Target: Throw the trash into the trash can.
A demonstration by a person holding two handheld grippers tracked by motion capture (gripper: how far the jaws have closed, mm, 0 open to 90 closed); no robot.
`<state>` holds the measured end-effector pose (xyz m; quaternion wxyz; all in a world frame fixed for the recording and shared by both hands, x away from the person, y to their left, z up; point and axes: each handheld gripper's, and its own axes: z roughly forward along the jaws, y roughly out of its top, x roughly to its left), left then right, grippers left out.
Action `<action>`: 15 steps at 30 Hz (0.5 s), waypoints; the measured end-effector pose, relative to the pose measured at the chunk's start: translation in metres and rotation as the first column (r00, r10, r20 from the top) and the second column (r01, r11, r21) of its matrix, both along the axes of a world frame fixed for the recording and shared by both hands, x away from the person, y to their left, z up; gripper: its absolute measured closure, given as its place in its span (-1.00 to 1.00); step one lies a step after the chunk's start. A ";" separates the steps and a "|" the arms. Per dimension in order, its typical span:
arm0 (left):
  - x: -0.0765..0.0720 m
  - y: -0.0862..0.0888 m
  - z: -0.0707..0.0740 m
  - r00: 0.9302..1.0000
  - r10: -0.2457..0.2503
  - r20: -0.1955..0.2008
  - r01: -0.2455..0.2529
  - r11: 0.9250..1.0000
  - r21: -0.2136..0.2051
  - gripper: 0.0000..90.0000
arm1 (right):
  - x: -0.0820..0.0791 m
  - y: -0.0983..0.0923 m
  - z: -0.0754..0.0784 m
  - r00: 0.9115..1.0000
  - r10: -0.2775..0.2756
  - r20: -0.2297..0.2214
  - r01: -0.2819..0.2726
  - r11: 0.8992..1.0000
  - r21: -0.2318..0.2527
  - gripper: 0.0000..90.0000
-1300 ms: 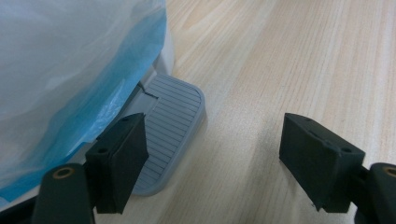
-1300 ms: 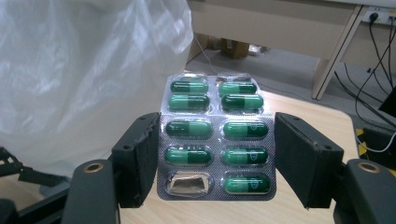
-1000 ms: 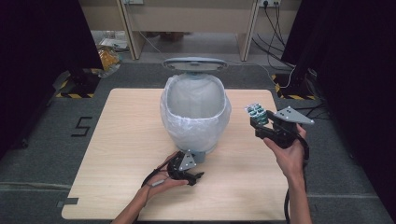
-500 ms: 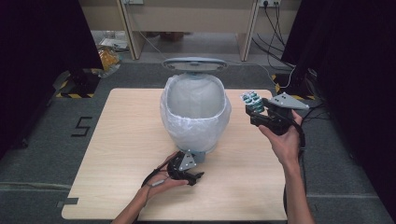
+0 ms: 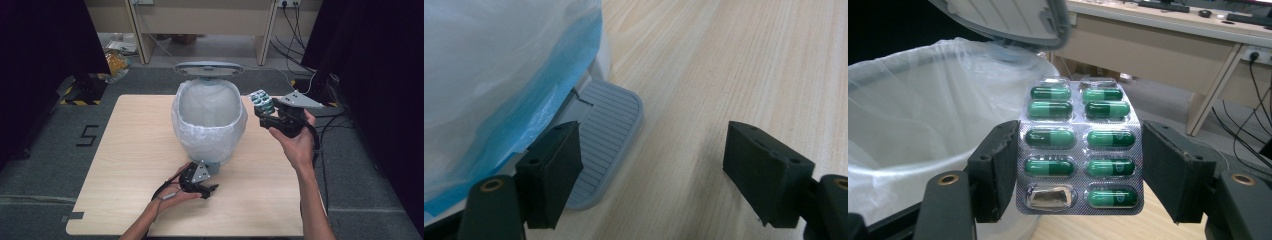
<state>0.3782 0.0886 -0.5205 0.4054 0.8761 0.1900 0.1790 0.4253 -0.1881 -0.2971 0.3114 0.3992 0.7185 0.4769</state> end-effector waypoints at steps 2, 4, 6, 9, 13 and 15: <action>0.000 0.000 0.000 1.000 0.000 0.000 0.000 1.000 0.000 -0.50 | 0.002 0.007 0.002 1.000 0.012 -0.002 -0.012 1.000 0.001 -0.24; 0.000 0.000 0.000 1.000 0.000 -0.001 0.000 1.000 0.000 -0.50 | 0.004 0.013 0.003 1.000 0.024 0.000 -0.024 1.000 -0.003 -0.24; 0.000 0.000 0.000 1.000 0.000 0.000 0.000 1.000 0.000 -0.50 | 0.005 0.019 0.005 0.999 0.035 -0.001 -0.035 0.999 -0.004 -0.24; 0.000 0.000 0.000 1.000 0.000 0.000 0.000 1.000 0.001 -0.50 | 0.006 0.027 0.008 0.999 0.052 0.001 -0.052 0.999 -0.003 -0.24; 0.000 0.000 0.000 1.000 -0.001 0.001 0.001 1.000 0.006 -0.50 | 0.007 0.040 0.012 0.997 0.077 0.005 -0.077 0.997 -0.005 -0.24; 0.000 0.000 0.000 1.000 -0.001 0.001 0.001 1.000 0.005 -0.50 | 0.008 0.047 0.015 0.996 0.090 0.008 -0.090 0.996 -0.002 -0.24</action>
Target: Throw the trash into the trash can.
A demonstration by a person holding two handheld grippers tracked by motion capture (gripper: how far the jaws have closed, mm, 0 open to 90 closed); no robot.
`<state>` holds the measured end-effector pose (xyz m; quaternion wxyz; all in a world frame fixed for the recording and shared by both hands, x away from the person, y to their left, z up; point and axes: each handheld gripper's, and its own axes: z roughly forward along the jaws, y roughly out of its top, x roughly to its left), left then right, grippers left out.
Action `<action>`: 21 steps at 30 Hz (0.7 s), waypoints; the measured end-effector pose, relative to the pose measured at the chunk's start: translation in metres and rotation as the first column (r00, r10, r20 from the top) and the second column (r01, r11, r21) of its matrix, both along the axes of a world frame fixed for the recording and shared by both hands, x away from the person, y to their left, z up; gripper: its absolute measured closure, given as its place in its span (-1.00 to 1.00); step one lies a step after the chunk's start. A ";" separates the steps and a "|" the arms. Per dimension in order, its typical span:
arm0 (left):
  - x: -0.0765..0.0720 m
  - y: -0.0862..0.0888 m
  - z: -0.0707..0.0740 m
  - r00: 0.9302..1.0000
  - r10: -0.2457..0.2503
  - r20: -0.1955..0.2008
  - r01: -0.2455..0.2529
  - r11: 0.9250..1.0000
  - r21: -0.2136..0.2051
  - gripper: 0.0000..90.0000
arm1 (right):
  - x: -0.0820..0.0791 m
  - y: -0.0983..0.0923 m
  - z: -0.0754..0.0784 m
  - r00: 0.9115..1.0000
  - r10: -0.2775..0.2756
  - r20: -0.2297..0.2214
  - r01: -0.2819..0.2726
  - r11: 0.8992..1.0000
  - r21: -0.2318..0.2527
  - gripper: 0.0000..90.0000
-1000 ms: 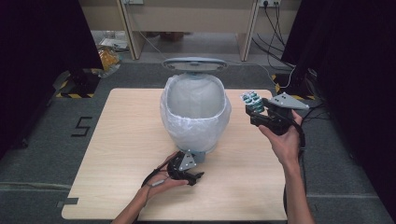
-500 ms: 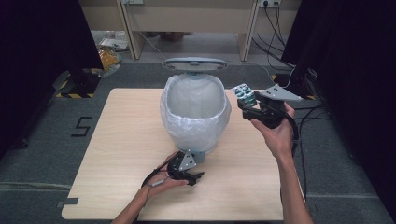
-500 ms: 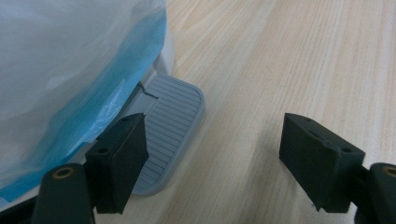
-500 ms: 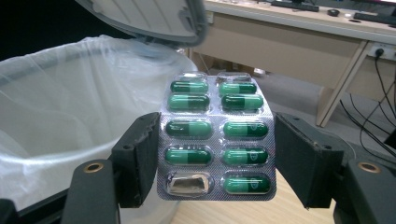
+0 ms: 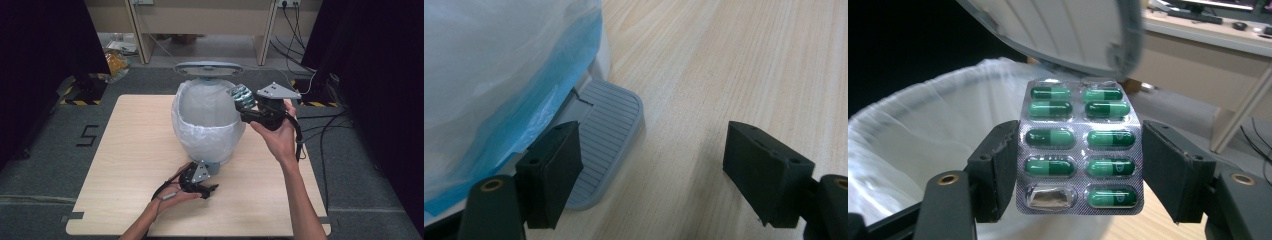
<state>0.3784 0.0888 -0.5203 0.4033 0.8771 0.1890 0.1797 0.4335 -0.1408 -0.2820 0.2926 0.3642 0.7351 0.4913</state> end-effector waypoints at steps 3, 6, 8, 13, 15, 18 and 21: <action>0.000 0.000 0.000 1.000 0.000 0.000 0.000 1.000 0.000 -0.50 | 0.003 0.010 0.002 1.000 0.022 0.001 -0.022 1.000 0.005 -0.24; 0.000 0.000 0.000 1.000 0.001 0.001 -0.001 1.000 0.000 -0.50 | 0.006 0.021 0.001 0.999 0.039 0.000 -0.039 0.999 0.001 -0.24; 0.000 0.000 0.000 1.000 0.001 0.001 -0.001 1.000 0.001 -0.50 | 0.008 0.028 0.001 0.999 0.048 -0.004 -0.048 0.999 0.001 -0.24; 0.000 0.000 0.000 1.000 0.001 0.001 -0.001 1.000 0.001 -0.50 | 0.010 0.043 -0.001 0.997 0.075 -0.004 -0.075 0.997 -0.006 -0.24; 0.000 0.000 0.000 1.000 0.001 0.001 -0.001 1.000 0.000 -0.50 | 0.011 0.047 -0.001 0.997 0.081 -0.006 -0.081 0.997 -0.010 -0.24; 0.000 0.000 0.000 1.000 0.000 0.001 0.000 1.000 0.000 -0.50 | 0.013 0.051 -0.002 0.996 0.089 -0.007 -0.089 0.996 -0.016 -0.24; 0.000 0.000 0.000 1.000 0.000 0.001 0.000 1.000 0.000 -0.50 | 0.014 0.054 -0.005 0.995 0.097 -0.020 -0.098 0.995 -0.013 -0.24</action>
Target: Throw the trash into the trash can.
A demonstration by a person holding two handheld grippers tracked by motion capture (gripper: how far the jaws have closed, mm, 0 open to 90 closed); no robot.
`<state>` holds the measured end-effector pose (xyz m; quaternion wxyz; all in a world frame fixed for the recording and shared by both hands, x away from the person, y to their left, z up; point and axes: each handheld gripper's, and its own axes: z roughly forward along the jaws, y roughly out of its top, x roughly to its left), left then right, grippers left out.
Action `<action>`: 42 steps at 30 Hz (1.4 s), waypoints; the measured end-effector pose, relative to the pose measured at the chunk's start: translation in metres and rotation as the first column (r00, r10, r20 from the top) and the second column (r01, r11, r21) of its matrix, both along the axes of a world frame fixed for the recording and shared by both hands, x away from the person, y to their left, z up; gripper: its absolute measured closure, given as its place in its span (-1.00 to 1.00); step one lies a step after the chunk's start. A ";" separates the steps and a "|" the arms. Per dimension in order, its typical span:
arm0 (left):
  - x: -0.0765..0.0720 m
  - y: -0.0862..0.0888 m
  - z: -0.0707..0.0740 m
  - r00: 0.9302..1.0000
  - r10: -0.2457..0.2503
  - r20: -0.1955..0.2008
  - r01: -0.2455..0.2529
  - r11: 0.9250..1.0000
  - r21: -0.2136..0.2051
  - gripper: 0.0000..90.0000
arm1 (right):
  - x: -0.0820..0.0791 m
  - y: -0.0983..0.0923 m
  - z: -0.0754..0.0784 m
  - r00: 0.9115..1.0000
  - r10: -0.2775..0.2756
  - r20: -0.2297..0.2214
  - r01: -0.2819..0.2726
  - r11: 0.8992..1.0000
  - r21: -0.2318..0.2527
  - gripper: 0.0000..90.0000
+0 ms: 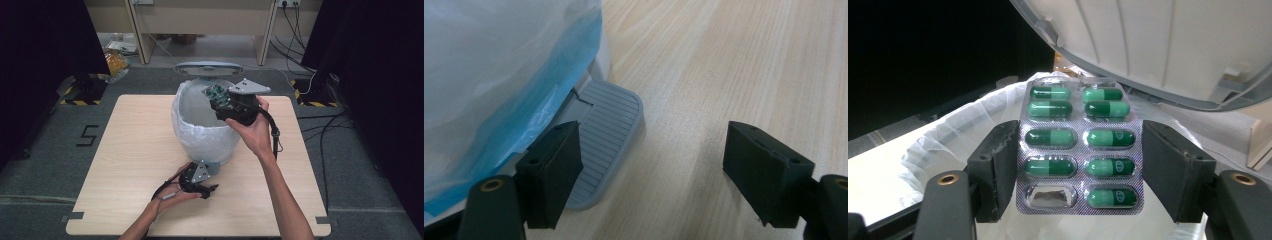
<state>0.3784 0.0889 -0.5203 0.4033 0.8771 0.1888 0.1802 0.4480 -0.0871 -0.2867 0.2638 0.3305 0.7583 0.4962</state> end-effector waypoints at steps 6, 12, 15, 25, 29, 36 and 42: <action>0.000 0.000 0.000 1.000 0.000 0.000 0.000 1.000 0.000 -0.50 | 0.001 0.003 -0.001 1.000 0.000 -0.008 0.000 1.000 0.018 -0.44; 0.000 0.000 0.000 1.000 0.000 0.000 0.000 1.000 0.000 -0.50 | 0.000 -0.005 -0.002 1.000 -0.011 -0.014 0.011 0.999 0.033 -0.49; 0.000 0.000 0.000 1.000 -0.001 0.001 0.001 1.000 0.000 -0.50 | 0.000 -0.012 -0.003 1.000 -0.021 -0.017 0.022 0.999 0.032 -0.49; 0.000 0.000 0.000 1.000 -0.001 0.000 0.001 1.000 0.000 -0.50 | -0.005 -0.042 0.000 0.998 -0.067 -0.017 0.068 0.996 0.053 -0.49; 0.000 0.000 0.000 1.000 -0.002 0.000 0.002 1.000 0.002 -0.50 | -0.008 -0.054 -0.002 0.997 -0.082 -0.012 0.083 0.995 0.055 -0.49; 0.000 0.000 0.000 1.000 0.000 -0.002 0.000 1.000 -0.005 -0.50 | -0.012 -0.073 -0.007 0.994 -0.113 -0.015 0.113 0.992 0.054 -0.49; 0.000 0.000 0.000 1.000 0.000 -0.002 0.000 1.000 -0.006 -0.50 | -0.016 -0.084 -0.006 0.991 -0.132 -0.006 0.132 0.989 0.062 -0.49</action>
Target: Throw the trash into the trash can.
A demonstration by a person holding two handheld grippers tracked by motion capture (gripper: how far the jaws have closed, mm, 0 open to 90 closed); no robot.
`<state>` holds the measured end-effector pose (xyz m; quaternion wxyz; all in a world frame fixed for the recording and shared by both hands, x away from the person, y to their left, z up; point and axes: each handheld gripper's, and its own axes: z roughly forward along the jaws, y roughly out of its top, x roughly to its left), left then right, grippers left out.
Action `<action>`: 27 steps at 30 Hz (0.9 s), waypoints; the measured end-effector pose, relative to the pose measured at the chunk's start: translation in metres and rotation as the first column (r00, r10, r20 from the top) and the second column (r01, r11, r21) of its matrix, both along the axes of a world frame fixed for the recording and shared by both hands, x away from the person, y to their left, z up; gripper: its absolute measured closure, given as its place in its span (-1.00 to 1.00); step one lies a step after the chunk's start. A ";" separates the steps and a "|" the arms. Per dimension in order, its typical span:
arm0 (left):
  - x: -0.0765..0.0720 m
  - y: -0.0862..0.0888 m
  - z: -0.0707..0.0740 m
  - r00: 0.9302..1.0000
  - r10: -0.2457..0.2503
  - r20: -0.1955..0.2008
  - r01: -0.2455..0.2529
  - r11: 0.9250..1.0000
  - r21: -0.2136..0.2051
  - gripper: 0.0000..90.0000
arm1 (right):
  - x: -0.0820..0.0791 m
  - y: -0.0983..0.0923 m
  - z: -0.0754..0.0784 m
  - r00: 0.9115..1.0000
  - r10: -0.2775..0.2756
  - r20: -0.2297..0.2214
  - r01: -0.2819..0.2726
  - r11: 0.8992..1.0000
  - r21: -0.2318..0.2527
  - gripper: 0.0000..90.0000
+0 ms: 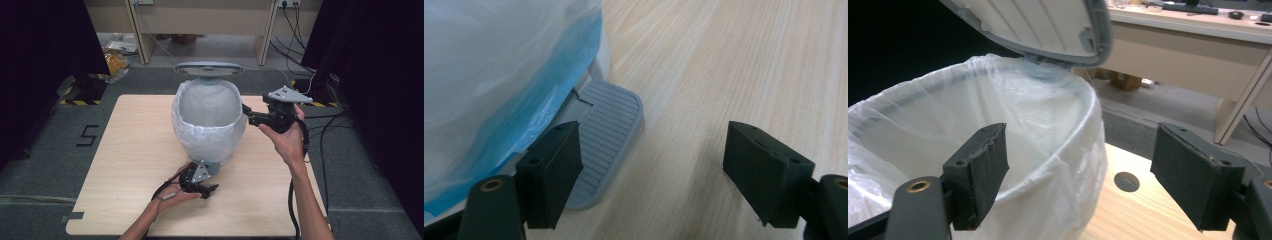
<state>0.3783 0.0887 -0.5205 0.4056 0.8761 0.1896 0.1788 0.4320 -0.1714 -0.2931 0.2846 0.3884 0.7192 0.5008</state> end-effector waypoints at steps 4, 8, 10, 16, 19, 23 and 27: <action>0.000 0.000 0.000 1.000 0.000 0.000 0.000 1.000 0.000 -0.50 | -0.003 -0.006 -0.001 1.000 -0.008 0.001 0.008 1.000 -0.004 -0.49; 0.000 0.000 0.000 1.000 0.000 0.000 0.000 1.000 -0.001 -0.50 | -0.006 -0.010 -0.003 1.000 -0.010 0.004 0.011 1.000 -0.007 -0.49; 0.000 0.000 0.000 1.000 0.000 0.001 0.000 1.000 0.000 -0.50 | -0.009 -0.012 -0.005 1.000 -0.012 0.004 0.012 1.000 -0.010 -0.50; 0.000 0.000 0.000 1.000 -0.001 0.001 0.001 1.000 0.000 -0.50 | -0.018 -0.019 -0.016 1.000 -0.018 0.004 0.018 1.000 -0.015 -0.50; 0.000 0.000 0.000 1.000 -0.001 0.000 0.001 1.000 0.000 -0.50 | -0.023 -0.023 -0.021 1.000 -0.021 -0.001 0.021 1.000 -0.005 -0.51; 0.000 0.000 0.000 1.000 -0.001 0.000 0.001 1.000 0.000 -0.50 | -0.029 -0.031 -0.030 0.999 -0.035 0.003 0.035 0.999 -0.004 -0.51; 0.000 0.000 0.000 1.000 0.000 0.001 0.000 1.000 0.000 -0.50 | -0.035 -0.038 -0.039 0.999 -0.054 0.004 0.054 0.999 -0.006 -0.52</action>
